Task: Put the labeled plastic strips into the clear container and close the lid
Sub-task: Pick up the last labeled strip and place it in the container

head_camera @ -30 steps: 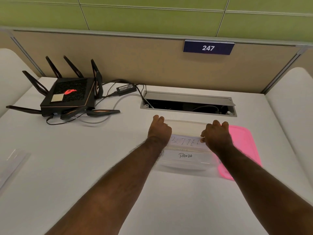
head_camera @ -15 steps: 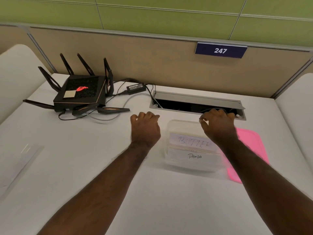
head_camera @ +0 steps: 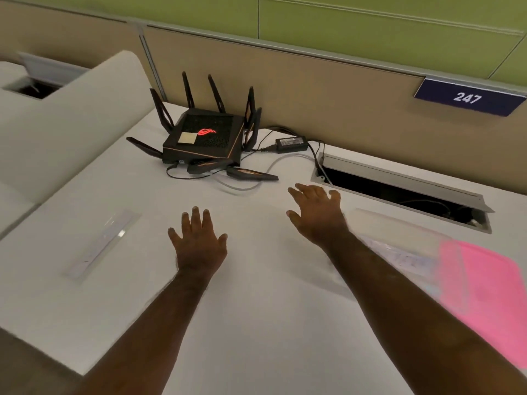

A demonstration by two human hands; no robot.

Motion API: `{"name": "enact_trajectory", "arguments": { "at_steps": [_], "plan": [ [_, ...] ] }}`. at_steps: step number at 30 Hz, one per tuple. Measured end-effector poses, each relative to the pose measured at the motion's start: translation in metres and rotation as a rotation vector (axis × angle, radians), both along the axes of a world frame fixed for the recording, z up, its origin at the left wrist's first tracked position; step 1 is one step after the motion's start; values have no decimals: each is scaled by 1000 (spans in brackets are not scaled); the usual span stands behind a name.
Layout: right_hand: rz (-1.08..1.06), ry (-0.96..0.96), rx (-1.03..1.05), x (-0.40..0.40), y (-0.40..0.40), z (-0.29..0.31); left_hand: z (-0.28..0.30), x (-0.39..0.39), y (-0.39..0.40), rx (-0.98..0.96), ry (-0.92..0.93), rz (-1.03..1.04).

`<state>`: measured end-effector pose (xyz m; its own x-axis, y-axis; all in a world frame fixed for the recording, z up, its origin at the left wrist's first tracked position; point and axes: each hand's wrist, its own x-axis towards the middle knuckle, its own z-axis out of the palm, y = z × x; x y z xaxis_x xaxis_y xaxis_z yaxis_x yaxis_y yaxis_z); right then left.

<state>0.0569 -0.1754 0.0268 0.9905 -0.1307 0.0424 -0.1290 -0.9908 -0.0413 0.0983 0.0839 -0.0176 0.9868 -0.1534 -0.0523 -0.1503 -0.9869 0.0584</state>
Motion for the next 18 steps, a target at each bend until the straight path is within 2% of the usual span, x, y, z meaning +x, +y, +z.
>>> {"name": "enact_trajectory", "arguments": {
  "at_steps": [11,18],
  "plan": [
    [312,179,19,54,140,-52,-19,2,131,50,81,316],
    [480,221,46,88,223,-66,-19,6,191,68,96,423]
  ]
}}
